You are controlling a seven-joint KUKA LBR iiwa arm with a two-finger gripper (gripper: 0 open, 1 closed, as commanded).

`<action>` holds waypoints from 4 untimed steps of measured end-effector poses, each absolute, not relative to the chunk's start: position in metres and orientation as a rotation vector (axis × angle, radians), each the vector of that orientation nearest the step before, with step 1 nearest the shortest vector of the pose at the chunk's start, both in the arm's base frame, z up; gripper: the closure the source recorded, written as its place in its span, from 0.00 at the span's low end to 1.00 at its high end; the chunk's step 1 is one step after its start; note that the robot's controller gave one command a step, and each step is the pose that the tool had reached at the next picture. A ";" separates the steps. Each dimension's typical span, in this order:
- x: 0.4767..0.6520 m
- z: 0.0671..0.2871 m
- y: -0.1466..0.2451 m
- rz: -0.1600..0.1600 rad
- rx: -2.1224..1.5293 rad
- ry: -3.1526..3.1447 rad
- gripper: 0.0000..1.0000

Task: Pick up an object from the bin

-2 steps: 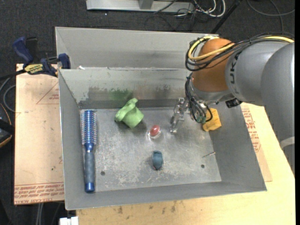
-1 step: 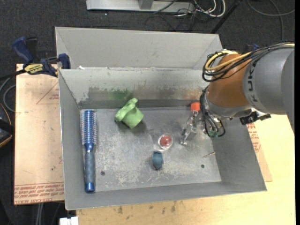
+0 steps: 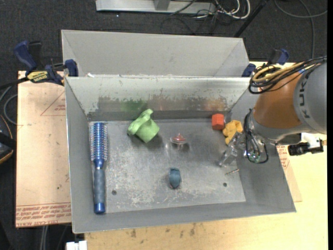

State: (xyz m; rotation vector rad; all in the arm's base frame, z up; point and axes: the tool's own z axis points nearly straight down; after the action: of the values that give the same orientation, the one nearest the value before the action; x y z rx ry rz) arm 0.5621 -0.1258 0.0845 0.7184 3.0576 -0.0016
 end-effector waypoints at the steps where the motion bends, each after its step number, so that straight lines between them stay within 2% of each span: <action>1: 0.588 0.073 -0.135 0.003 0.351 3.118 1.00; 2: 0.511 0.074 -0.133 0.001 0.565 3.077 1.00; 3: 0.503 0.246 -0.119 0.001 0.570 3.078 1.00; 4: 0.527 0.161 -0.121 0.002 0.871 3.023 1.00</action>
Offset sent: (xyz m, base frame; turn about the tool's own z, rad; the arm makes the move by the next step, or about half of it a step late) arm 0.0235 -0.0100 -0.0142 -0.2386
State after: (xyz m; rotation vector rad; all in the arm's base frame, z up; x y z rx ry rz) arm 0.5272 -0.1207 0.1608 0.8714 3.0227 0.0016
